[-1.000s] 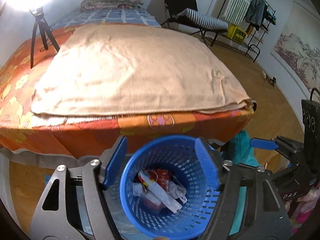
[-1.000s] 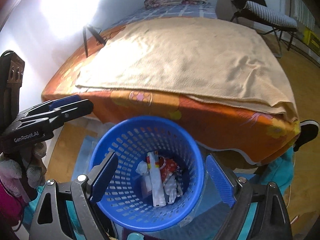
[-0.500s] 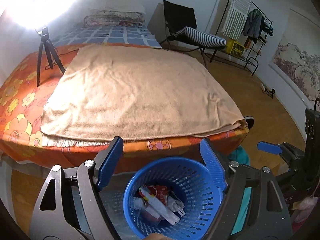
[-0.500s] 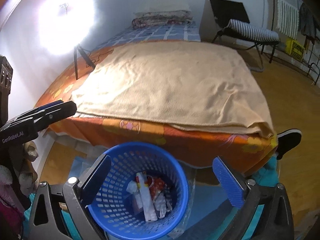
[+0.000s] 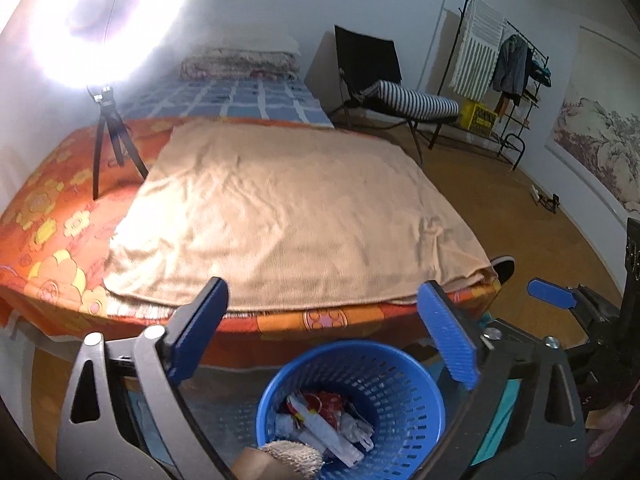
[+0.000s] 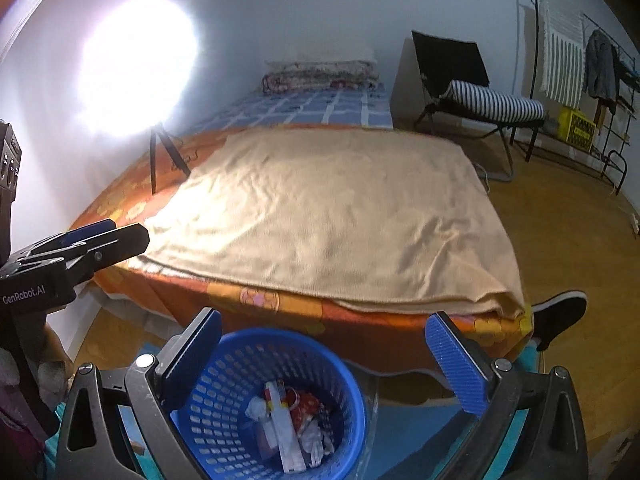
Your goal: Collect trash
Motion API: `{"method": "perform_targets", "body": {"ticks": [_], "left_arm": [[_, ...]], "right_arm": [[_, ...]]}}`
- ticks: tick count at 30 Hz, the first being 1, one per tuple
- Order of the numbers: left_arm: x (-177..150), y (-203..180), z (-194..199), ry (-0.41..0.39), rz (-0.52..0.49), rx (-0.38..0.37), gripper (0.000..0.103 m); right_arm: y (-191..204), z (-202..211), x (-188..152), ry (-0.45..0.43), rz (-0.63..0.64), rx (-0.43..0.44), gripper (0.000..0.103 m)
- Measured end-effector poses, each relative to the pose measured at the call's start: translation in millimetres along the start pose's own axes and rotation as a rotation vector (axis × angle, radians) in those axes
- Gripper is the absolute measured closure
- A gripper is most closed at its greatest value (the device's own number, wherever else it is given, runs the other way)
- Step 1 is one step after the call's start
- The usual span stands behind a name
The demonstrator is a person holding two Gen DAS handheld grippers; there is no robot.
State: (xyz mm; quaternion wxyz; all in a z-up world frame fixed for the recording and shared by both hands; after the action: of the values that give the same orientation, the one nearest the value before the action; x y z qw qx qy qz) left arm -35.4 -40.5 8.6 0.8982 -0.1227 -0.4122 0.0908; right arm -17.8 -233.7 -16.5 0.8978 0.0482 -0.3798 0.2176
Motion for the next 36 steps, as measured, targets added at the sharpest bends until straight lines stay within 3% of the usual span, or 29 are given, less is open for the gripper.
{"method": "perform_targets", "body": {"ticks": [8, 36], "left_arm": [[8, 0, 15, -0.051, 0.002, 0.0, 0.001], [16, 17, 26, -0.079, 0.069, 0.005, 0.001]], "right_arm": [[6, 8, 9, -0.068, 0.017, -0.014, 0.0], [16, -4, 21, -0.063, 0.009, 0.004, 0.0]]}}
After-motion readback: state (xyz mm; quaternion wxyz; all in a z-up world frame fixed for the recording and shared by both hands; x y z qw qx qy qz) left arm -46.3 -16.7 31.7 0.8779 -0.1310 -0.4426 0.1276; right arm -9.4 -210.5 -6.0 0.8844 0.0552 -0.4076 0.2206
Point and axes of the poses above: each gripper's, at about its wrist camera, not at the fingertips, and z roughly against the way its jaws point, y to its left, x to its top, the point moved 1 cm from there along -z, roughly the way its jaws point, and after that the axes turned 8 degrees about z, right-handed, at the moved point
